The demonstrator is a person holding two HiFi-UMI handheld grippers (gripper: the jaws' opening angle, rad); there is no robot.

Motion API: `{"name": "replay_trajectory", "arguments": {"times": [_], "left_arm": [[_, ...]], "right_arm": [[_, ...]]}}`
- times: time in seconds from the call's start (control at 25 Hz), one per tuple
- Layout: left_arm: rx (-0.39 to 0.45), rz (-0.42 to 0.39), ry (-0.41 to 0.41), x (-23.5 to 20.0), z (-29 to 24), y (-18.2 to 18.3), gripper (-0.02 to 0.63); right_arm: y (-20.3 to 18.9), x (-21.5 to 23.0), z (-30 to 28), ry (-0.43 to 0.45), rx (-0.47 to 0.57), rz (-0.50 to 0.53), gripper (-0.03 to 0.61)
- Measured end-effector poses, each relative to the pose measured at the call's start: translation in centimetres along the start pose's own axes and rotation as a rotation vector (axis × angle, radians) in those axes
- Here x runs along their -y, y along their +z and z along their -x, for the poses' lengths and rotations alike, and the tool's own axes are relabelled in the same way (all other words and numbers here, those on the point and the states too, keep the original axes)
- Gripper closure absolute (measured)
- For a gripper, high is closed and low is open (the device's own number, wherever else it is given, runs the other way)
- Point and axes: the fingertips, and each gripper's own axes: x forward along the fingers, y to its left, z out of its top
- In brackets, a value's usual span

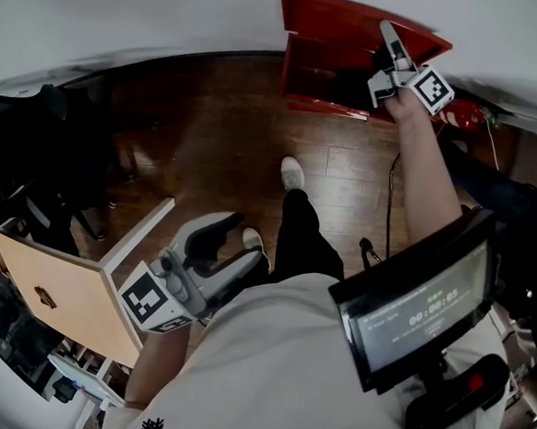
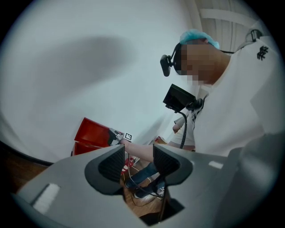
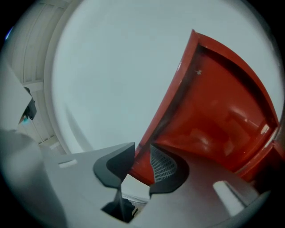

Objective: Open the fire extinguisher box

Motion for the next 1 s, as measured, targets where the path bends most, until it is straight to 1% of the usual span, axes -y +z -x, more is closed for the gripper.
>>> {"name": "replay_trajectory", "arguments": {"times": [0.12, 0.24, 0.32, 0.48, 0.56, 0.72, 0.88, 0.96, 1.0], "left_arm": [[0.000, -0.009, -0.009, 0.5, 0.6, -0.2, 0.422], [0.003, -0.024, -0.021, 1.5, 2.0, -0.9, 0.422], [0.008, -0.039, -0.031, 2.1, 2.3, -1.4, 0.422], [0.031, -0.122, -0.086, 2.6, 2.7, -2.4, 0.422], [0.047, -0.162, -0.117, 3.6, 4.1, -3.0, 0.422], [0.093, -0.223, -0.175, 6.6, 9.4, -4.7, 0.422], [0.094, -0.266, -0.207, 9.8, 14.9, -7.1, 0.422], [0.092, -0.280, -0.222, 10.0, 17.2, -7.8, 0.422], [0.094, -0.279, -0.227, 9.3, 17.9, -7.7, 0.422]], "right_arm": [[-0.3, -0.5, 0.5, -0.003, 0.002, 0.000, 0.466], [-1.3, -2.3, 2.1, 0.002, -0.004, 0.017, 0.460], [-2.0, -3.1, 3.5, 0.007, 0.002, 0.003, 0.460], [-2.9, -5.0, 6.4, 0.031, 0.031, 0.022, 0.454], [-4.0, -7.5, 8.7, 0.040, 0.030, 0.057, 0.454], [-7.7, -15.0, 14.3, 0.060, 0.024, 0.152, 0.451], [-12.8, -22.1, 20.6, 0.098, 0.034, 0.177, 0.448], [-15.1, -25.1, 22.6, 0.108, 0.051, 0.183, 0.446], [-16.2, -25.9, 22.6, 0.110, 0.051, 0.184, 0.448]]}}
